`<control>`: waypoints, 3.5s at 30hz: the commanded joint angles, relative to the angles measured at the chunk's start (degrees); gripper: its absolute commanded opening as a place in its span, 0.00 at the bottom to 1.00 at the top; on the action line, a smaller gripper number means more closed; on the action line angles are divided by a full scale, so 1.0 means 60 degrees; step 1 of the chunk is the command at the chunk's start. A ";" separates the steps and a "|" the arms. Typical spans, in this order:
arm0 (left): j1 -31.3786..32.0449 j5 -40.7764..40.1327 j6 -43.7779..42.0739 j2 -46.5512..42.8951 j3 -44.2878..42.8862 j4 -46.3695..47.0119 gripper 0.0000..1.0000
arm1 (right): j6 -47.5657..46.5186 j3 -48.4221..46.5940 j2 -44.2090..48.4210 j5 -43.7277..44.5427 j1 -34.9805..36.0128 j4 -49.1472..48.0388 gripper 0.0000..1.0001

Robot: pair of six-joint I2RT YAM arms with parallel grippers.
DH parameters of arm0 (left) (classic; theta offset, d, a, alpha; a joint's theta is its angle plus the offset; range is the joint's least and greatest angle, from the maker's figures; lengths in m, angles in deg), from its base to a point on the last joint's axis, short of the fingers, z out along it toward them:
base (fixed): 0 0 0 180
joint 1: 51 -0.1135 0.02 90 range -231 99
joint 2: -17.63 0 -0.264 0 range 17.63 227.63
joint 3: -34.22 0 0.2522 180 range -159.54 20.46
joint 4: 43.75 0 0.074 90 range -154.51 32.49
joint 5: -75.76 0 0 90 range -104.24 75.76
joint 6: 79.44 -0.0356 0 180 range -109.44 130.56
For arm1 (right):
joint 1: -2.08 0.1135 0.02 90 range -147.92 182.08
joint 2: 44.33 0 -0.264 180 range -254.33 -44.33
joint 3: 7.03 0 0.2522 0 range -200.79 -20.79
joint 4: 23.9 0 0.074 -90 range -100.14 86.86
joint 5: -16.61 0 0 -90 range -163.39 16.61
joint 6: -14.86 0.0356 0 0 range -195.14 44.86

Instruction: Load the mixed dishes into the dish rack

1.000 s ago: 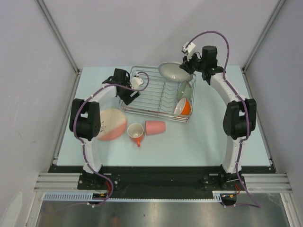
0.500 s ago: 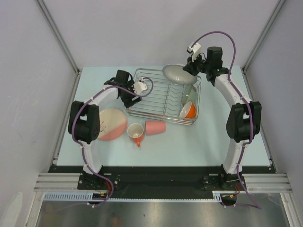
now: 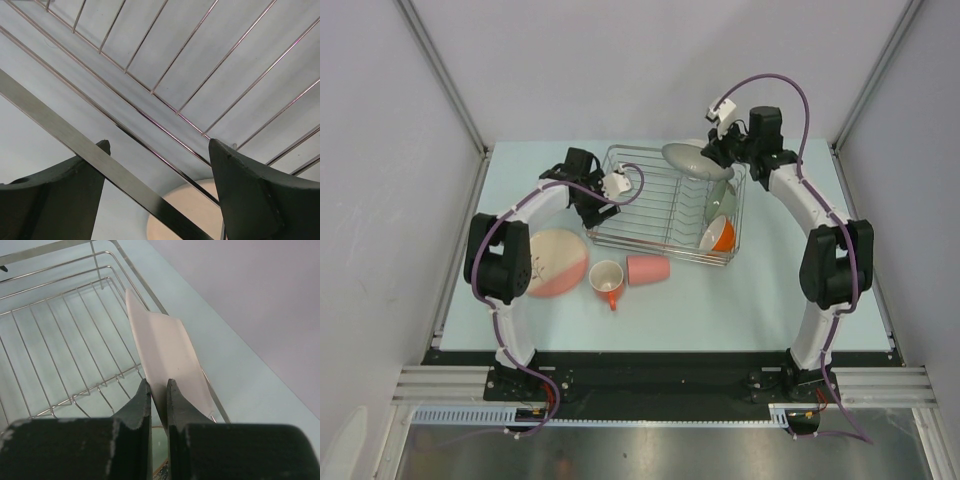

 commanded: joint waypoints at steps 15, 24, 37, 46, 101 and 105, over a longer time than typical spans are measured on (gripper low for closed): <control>0.0720 0.1408 -0.0420 -0.0075 -0.0158 0.0036 0.84 | 0.0518 0.0053 0.0865 0.0296 0.1085 0.0510 0.34; 0.0734 0.1437 -0.0142 0.0071 -0.0392 0.0036 0.84 | 0.0766 0.0947 0.1597 0.1117 0.1057 0.0496 0.47; 0.0588 0.1802 0.1879 0.0788 -0.2206 -0.0725 0.84 | 0.1615 0.1196 0.2827 0.1365 0.0925 0.0848 1.00; 0.0369 0.2360 0.3052 0.1112 -0.2941 -0.1399 0.84 | 0.7330 0.1313 0.3341 0.5978 -0.0347 0.1620 1.00; -0.7381 0.2755 0.3038 -0.2742 0.3842 -0.0345 0.89 | 0.5702 -0.6113 -0.4524 0.3901 0.6813 0.4202 1.00; -0.7410 0.2653 0.2804 -0.2362 0.3797 -0.0345 0.88 | 0.5747 -0.6143 -0.4949 0.3725 0.6916 0.4407 1.00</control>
